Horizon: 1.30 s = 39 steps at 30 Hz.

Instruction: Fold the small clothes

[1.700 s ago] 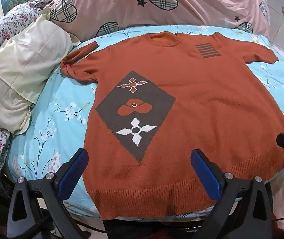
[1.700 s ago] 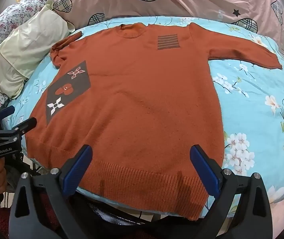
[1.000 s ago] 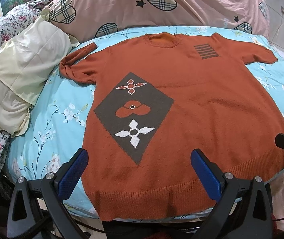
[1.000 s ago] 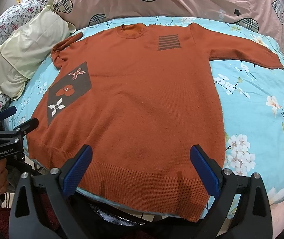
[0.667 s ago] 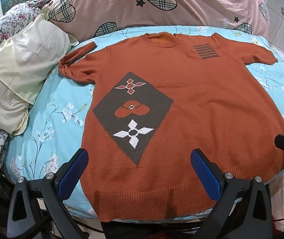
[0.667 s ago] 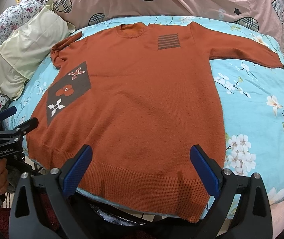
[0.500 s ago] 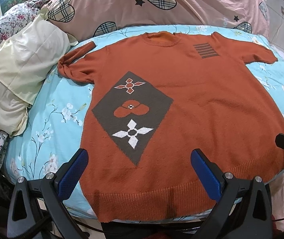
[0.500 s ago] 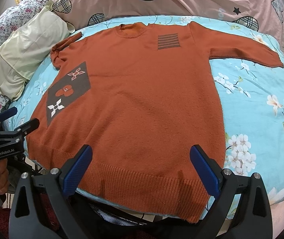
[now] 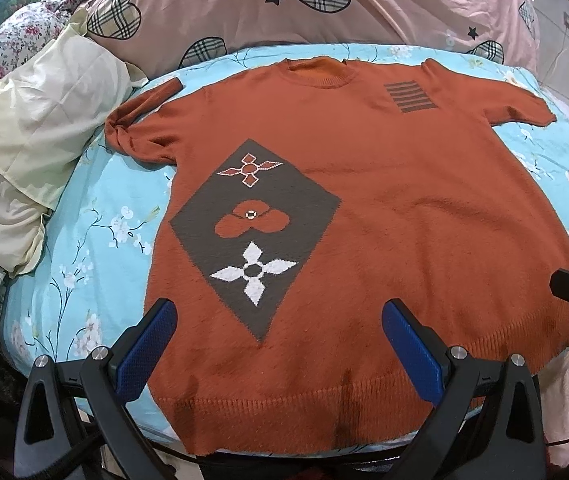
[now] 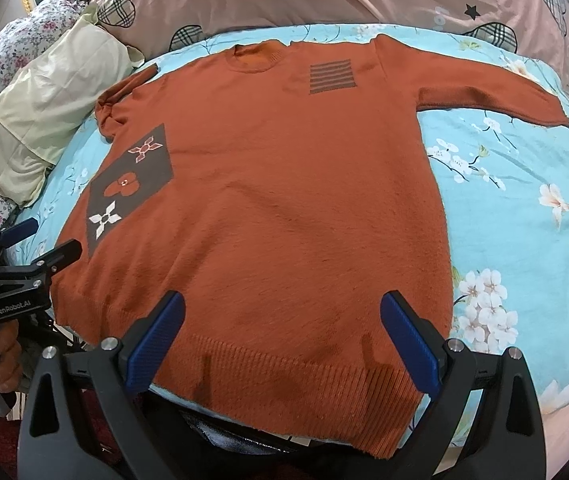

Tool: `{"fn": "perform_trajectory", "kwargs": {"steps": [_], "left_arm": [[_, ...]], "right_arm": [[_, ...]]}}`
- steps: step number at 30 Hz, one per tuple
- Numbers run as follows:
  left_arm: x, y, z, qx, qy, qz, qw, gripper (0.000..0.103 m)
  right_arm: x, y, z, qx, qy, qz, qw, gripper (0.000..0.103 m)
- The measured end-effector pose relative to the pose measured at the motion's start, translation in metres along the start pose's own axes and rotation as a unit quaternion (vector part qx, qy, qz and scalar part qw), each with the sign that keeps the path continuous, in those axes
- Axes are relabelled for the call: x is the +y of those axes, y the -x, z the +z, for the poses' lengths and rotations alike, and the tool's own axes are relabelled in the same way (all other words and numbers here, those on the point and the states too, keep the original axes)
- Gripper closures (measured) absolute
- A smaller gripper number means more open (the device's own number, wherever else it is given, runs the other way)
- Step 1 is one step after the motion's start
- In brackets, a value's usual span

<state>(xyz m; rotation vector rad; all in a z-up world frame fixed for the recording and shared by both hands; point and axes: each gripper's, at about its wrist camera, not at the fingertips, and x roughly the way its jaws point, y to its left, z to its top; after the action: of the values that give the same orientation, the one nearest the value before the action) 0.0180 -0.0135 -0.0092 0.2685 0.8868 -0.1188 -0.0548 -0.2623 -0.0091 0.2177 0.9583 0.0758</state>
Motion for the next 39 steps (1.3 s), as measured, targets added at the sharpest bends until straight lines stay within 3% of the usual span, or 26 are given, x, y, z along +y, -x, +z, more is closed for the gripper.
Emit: {"fn": "perform_trajectory", "kwargs": {"steps": [15, 19, 25, 29, 35, 39], "left_arm": [[0.0, -0.025, 0.011, 0.012, 0.004, 0.003, 0.9999, 0.0], [0.005, -0.035, 0.023, 0.02, 0.004, 0.01, 0.9997, 0.0], [0.011, -0.046, 0.053, 0.025, 0.016, 0.013, 0.9995, 0.0], [0.008, -0.058, 0.069, 0.048, 0.036, -0.012, 0.9981, 0.0], [-0.014, -0.072, 0.079, 0.049, 0.017, -0.023, 0.9984, 0.0], [-0.031, -0.089, 0.079, 0.073, 0.007, -0.031, 0.9968, 0.0]], "right_arm": [[-0.014, -0.012, 0.011, 0.001, -0.011, -0.003, 1.0, 0.005], [-0.035, -0.009, 0.022, -0.022, -0.027, 0.003, 0.999, 0.005], [-0.127, -0.005, 0.062, -0.034, -0.109, -0.029, 0.993, 0.005], [-0.21, -0.006, 0.099, -0.069, -0.17, -0.058, 0.981, 0.006], [-0.328, -0.016, 0.149, -0.1, -0.26, -0.108, 0.954, 0.029], [-0.397, -0.02, 0.172, -0.118, -0.314, -0.143, 0.931, 0.049]]}}
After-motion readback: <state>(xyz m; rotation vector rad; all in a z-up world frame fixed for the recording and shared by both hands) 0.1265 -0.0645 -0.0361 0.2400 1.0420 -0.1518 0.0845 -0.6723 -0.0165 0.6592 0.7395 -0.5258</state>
